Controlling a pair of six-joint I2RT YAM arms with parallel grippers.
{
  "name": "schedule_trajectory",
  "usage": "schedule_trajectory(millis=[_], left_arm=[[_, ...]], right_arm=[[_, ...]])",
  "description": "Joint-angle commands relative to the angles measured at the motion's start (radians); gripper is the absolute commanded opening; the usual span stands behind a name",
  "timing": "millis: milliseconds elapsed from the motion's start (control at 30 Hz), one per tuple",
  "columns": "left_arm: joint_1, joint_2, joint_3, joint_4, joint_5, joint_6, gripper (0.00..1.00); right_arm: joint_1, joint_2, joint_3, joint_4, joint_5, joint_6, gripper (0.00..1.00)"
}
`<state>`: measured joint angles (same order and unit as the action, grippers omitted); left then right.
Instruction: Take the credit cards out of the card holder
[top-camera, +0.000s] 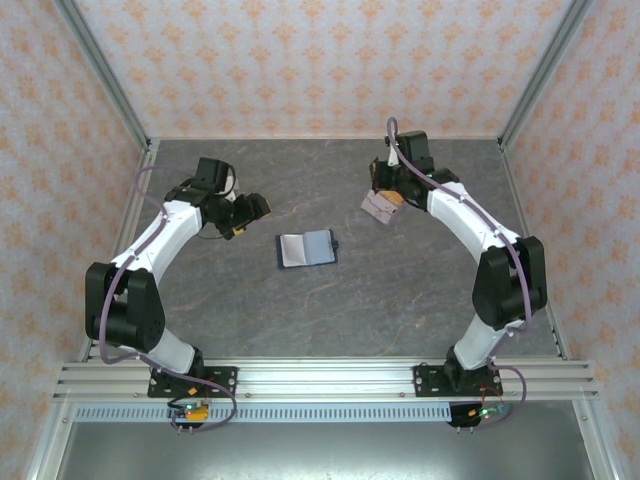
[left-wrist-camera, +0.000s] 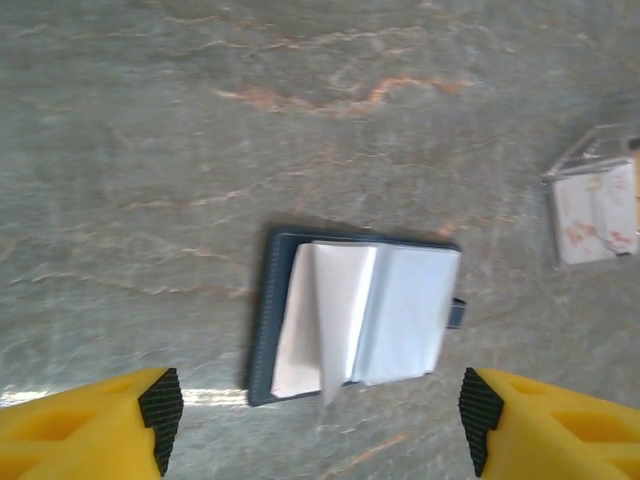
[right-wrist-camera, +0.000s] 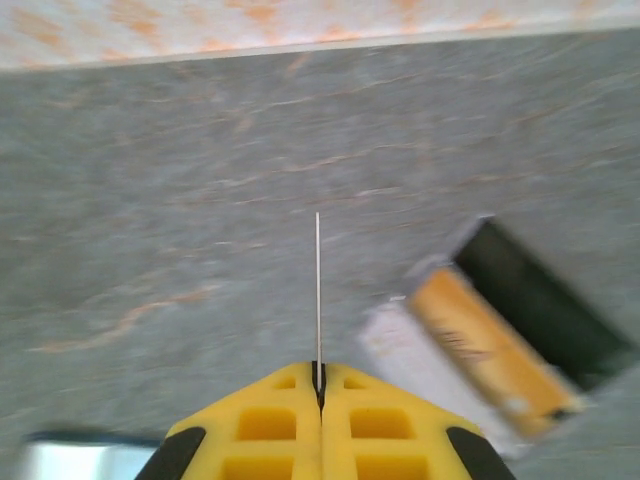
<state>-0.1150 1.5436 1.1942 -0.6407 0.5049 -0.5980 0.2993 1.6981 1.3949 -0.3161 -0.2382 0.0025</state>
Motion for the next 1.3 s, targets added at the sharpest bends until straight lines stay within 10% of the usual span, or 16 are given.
schedule_trajectory(millis=[0,467,1267], left_arm=[[0.009,-0.028,0.012,-0.059,-0.076,0.049,0.83],[0.015,-0.057,-0.001,-0.056,-0.051,0.058,1.00],[0.016,0.023,0.037,-0.070,-0.006,0.071,1.00]], right_arm=[[-0.057,0.016,0.029,-0.005,0.127,-0.247,0.00],[-0.190,0.239,0.276,-0.256,-0.248,-0.697,0.00],[-0.190,0.414,0.408,-0.337,-0.194,-0.862,0.06]])
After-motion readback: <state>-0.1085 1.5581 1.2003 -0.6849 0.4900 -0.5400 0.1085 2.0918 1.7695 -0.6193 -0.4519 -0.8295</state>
